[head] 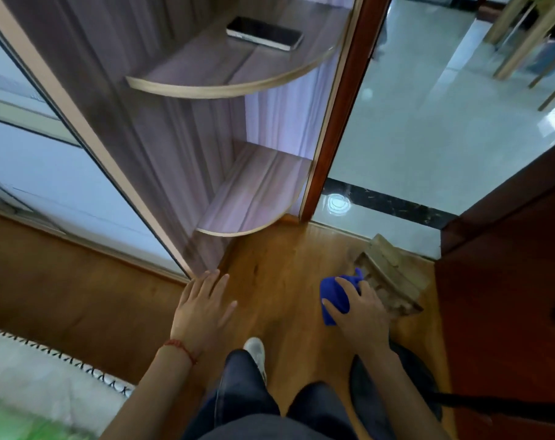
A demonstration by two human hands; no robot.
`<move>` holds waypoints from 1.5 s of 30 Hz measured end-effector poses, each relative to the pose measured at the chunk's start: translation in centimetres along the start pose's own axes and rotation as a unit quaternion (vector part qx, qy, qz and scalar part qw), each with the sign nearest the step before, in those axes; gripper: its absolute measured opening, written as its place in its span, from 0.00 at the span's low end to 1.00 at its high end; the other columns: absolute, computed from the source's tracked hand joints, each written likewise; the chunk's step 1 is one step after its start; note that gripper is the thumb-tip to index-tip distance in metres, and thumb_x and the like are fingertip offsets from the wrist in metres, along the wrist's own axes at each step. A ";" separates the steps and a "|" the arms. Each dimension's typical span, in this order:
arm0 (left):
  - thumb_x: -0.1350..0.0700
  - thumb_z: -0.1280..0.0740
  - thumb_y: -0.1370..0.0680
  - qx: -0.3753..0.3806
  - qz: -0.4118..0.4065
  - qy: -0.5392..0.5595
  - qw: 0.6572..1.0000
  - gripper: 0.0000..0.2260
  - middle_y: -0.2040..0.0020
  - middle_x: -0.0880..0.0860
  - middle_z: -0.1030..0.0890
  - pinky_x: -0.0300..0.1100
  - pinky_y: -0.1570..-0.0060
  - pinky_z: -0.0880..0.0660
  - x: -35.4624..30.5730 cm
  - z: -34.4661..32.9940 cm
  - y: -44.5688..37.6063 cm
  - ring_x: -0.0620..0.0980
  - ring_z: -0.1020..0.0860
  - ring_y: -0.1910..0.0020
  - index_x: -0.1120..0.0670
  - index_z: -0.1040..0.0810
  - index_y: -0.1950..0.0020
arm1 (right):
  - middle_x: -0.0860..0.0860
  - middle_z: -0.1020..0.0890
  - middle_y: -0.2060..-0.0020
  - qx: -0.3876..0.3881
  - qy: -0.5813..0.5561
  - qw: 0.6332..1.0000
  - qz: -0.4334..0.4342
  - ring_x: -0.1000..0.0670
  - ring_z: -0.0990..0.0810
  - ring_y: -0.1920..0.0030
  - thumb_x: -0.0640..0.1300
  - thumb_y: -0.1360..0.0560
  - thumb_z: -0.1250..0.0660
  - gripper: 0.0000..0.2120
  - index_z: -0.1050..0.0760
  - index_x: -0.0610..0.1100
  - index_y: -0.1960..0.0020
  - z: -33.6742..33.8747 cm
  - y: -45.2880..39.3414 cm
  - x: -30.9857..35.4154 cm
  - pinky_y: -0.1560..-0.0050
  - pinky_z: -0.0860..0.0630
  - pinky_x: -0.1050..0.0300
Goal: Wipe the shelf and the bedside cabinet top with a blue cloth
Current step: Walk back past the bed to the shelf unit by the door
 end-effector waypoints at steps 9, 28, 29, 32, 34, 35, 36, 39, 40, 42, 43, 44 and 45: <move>0.41 0.48 0.22 -0.026 0.049 0.025 0.998 0.26 0.42 0.60 0.22 0.56 0.44 0.28 2.6 1.7 -6.9 0.60 0.24 0.43 0.59 0.25 0.40 | 0.41 0.22 0.53 0.041 -0.007 0.999 0.024 0.40 0.23 0.57 0.58 0.31 0.39 0.22 0.25 0.44 0.44 -2.0 -9.3 3.0 0.58 0.25 0.47; 0.42 0.52 0.19 -0.055 0.098 0.043 0.993 0.28 0.39 0.62 0.24 0.54 0.39 0.33 5.4 -4.6 -15.1 0.56 0.32 0.37 0.63 0.25 0.37 | 0.45 0.24 0.48 0.108 -0.092 0.985 0.094 0.46 0.24 0.51 0.62 0.31 0.41 0.27 0.29 0.47 0.39 -15.3 -23.2 2.8 0.56 0.24 0.51; 0.42 0.52 0.19 -0.061 0.103 0.044 0.992 0.29 0.39 0.62 0.24 0.54 0.40 0.33 5.8 -5.3 -15.4 0.57 0.32 0.37 0.63 0.25 0.37 | 0.45 0.24 0.48 0.109 -0.098 0.985 0.091 0.46 0.24 0.51 0.62 0.31 0.40 0.26 0.29 0.47 0.39 -16.5 -24.1 2.8 0.56 0.24 0.51; 0.42 0.53 0.19 -0.073 0.114 0.049 0.990 0.29 0.40 0.63 0.24 0.56 0.41 0.32 6.9 -7.0 -16.4 0.59 0.30 0.38 0.63 0.26 0.38 | 0.45 0.23 0.48 0.106 -0.115 0.983 0.097 0.47 0.24 0.53 0.60 0.31 0.38 0.25 0.29 0.47 0.39 -20.1 -26.9 3.1 0.58 0.25 0.54; 0.41 0.52 0.19 -0.085 0.121 0.052 0.988 0.29 0.40 0.63 0.24 0.57 0.42 0.31 7.4 -7.9 -17.0 0.60 0.29 0.39 0.63 0.25 0.38 | 0.45 0.23 0.47 0.105 -0.126 0.981 0.101 0.47 0.23 0.53 0.60 0.31 0.38 0.25 0.29 0.46 0.39 -22.3 -29.0 3.6 0.59 0.23 0.55; 0.41 0.52 0.19 -0.089 0.125 0.054 0.987 0.29 0.40 0.62 0.24 0.57 0.42 0.30 7.6 -8.3 -17.2 0.60 0.28 0.39 0.63 0.25 0.39 | 0.44 0.23 0.47 0.107 -0.132 0.981 0.096 0.47 0.23 0.53 0.59 0.31 0.38 0.25 0.29 0.46 0.39 -23.4 -30.2 3.9 0.59 0.23 0.53; 0.42 0.52 0.19 -0.094 0.127 0.055 0.986 0.29 0.40 0.62 0.24 0.57 0.43 0.29 7.7 -8.7 -17.4 0.60 0.28 0.39 0.63 0.25 0.39 | 0.44 0.24 0.46 0.108 -0.137 0.981 0.088 0.46 0.23 0.51 0.58 0.30 0.37 0.25 0.29 0.46 0.38 -24.4 -31.4 4.3 0.58 0.23 0.51; 0.42 0.51 0.20 -0.101 0.130 0.051 0.985 0.28 0.40 0.62 0.24 0.57 0.43 0.29 8.4 -9.3 -17.9 0.60 0.27 0.40 0.63 0.25 0.39 | 0.44 0.27 0.39 0.116 -0.144 0.981 0.063 0.43 0.26 0.45 0.55 0.29 0.34 0.23 0.30 0.49 0.37 -27.4 -35.0 5.4 0.54 0.25 0.47; 0.43 0.50 0.20 -0.101 0.130 0.048 0.985 0.28 0.40 0.62 0.24 0.56 0.43 0.30 8.6 -9.4 -18.0 0.60 0.27 0.39 0.63 0.25 0.39 | 0.45 0.28 0.38 0.120 -0.145 0.981 0.055 0.43 0.27 0.44 0.55 0.29 0.34 0.22 0.30 0.50 0.37 -28.3 -36.1 5.8 0.53 0.26 0.47; 0.43 0.49 0.20 -0.102 0.133 0.046 0.985 0.27 0.40 0.62 0.24 0.55 0.42 0.31 9.0 -9.8 -18.3 0.59 0.29 0.38 0.63 0.25 0.38 | 0.46 0.29 0.37 0.126 -0.147 0.980 0.040 0.43 0.27 0.43 0.55 0.29 0.34 0.22 0.30 0.50 0.37 -29.8 -37.9 6.4 0.51 0.28 0.48; 0.43 0.50 0.20 -0.102 0.134 0.046 0.985 0.27 0.40 0.62 0.24 0.55 0.42 0.32 9.1 -9.9 -18.4 0.58 0.30 0.38 0.63 0.26 0.38 | 0.46 0.29 0.37 0.127 -0.146 0.980 0.036 0.44 0.27 0.43 0.55 0.29 0.34 0.22 0.30 0.51 0.37 -30.5 -38.6 6.6 0.50 0.28 0.49; 0.43 0.50 0.20 -0.101 0.134 0.046 0.985 0.27 0.39 0.62 0.24 0.55 0.41 0.33 9.2 -10.1 -18.5 0.58 0.31 0.37 0.63 0.26 0.38 | 0.46 0.29 0.37 0.127 -0.146 0.981 0.034 0.44 0.28 0.42 0.55 0.29 0.34 0.21 0.30 0.50 0.38 -31.1 -39.3 6.8 0.50 0.29 0.49; 0.42 0.51 0.20 -0.101 0.135 0.047 0.985 0.28 0.39 0.62 0.24 0.55 0.41 0.33 9.4 -10.2 -18.6 0.58 0.31 0.37 0.63 0.26 0.37 | 0.45 0.30 0.36 0.132 -0.144 0.980 0.036 0.44 0.29 0.41 0.55 0.29 0.34 0.21 0.30 0.50 0.38 -31.6 -39.7 6.9 0.50 0.29 0.49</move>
Point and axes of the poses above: each hand's wrist, its own y-axis away from the middle knuckle, its own z-axis out of the back of the hand, x = y × z, the point moved 2 cm from there along -y, towards the middle knuckle
